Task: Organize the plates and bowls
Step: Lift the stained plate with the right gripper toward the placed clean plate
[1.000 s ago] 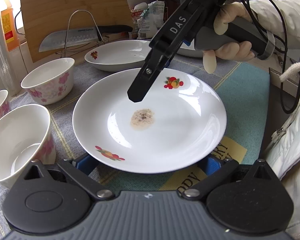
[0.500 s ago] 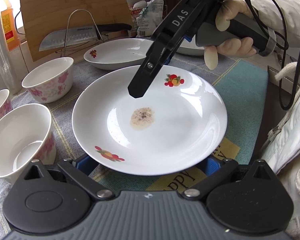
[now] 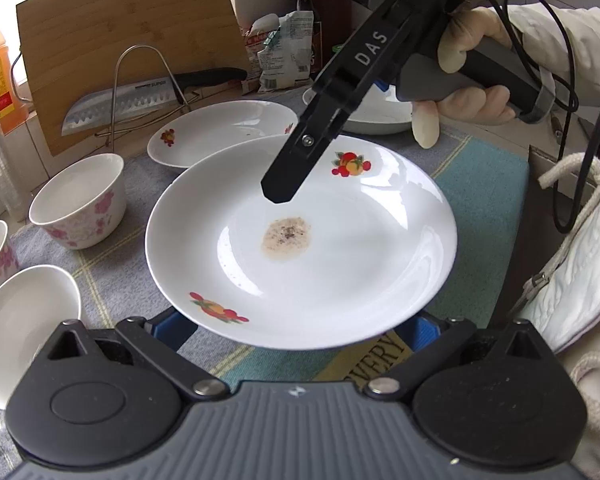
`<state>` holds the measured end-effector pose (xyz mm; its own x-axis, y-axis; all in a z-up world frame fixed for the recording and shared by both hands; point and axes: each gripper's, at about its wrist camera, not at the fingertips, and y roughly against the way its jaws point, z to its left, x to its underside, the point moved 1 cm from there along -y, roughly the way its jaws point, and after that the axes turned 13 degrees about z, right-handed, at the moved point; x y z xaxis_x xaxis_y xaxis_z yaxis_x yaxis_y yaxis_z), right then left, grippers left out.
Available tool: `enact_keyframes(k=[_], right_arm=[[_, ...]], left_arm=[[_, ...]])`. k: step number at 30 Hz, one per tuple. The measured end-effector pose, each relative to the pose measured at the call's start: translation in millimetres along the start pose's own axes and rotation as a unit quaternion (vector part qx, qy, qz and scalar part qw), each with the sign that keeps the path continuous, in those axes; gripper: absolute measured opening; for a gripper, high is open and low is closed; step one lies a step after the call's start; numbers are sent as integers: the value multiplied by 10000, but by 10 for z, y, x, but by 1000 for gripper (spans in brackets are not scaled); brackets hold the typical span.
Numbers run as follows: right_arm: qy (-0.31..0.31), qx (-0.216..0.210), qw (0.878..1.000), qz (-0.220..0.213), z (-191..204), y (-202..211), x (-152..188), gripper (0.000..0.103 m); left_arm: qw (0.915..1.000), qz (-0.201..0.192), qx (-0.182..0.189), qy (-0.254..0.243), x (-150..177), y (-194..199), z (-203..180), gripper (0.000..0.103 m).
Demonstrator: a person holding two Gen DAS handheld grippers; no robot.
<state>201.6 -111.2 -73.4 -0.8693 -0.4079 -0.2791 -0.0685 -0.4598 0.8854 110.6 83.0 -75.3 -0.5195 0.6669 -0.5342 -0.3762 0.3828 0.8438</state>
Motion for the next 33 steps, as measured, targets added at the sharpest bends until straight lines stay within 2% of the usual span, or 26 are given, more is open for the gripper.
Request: enact_keyframes(k=[18, 33], right_arm=[[-343, 381, 9977, -437, -732, 737, 492, 98], [-721, 659, 9925, -733, -1418, 1115, 794, 98]], left_arm=[[9983, -138, 256, -513, -834, -323, -562, 102], [9945, -183, 478, -912, -1481, -716, -914, 102]])
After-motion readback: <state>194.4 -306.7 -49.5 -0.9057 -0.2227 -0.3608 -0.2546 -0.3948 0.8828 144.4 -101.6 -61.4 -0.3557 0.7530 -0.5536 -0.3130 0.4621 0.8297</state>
